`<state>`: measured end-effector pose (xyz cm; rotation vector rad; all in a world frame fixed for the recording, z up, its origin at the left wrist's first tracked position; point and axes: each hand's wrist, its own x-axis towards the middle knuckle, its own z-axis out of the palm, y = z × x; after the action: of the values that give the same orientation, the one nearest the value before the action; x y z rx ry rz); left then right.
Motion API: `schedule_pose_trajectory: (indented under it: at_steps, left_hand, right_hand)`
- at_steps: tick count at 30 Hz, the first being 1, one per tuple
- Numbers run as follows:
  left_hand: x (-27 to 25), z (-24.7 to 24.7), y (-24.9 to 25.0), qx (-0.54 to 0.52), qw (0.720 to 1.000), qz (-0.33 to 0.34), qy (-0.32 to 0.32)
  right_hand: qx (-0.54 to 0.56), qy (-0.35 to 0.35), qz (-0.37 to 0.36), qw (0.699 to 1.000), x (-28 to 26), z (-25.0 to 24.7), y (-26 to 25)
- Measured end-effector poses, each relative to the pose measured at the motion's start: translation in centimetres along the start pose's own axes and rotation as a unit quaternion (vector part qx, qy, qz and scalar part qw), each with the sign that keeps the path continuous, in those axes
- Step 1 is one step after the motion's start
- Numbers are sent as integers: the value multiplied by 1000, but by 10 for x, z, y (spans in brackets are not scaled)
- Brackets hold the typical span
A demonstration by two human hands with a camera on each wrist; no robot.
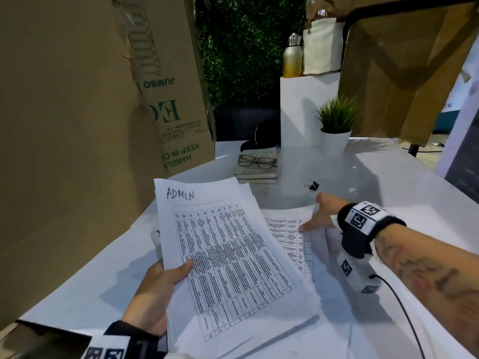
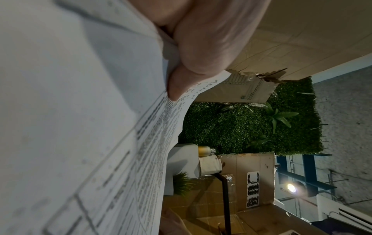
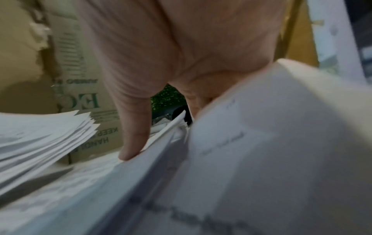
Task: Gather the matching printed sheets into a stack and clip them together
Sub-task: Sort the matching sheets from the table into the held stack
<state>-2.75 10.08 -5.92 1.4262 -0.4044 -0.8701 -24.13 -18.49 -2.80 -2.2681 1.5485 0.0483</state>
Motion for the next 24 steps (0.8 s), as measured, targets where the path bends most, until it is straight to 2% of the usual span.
schedule_pose_trajectory:
  at_steps: [5, 14, 20, 24]
  left_hand:
    - [6, -2, -5, -14, 1000, -18, 2]
    - [5, -2, -7, -14, 1000, -13, -1]
    - [-2, 1, 1, -71, 997, 13, -11]
    - [-3, 3, 9, -118, 992, 35, -16]
  right_hand:
    - [37, -32, 35, 998, 1, -8, -3]
    - [30, -16, 11, 999, 2, 2, -9]
    - [8, 37, 17, 999, -14, -22, 47]
    - [81, 67, 21, 994, -32, -39, 98]
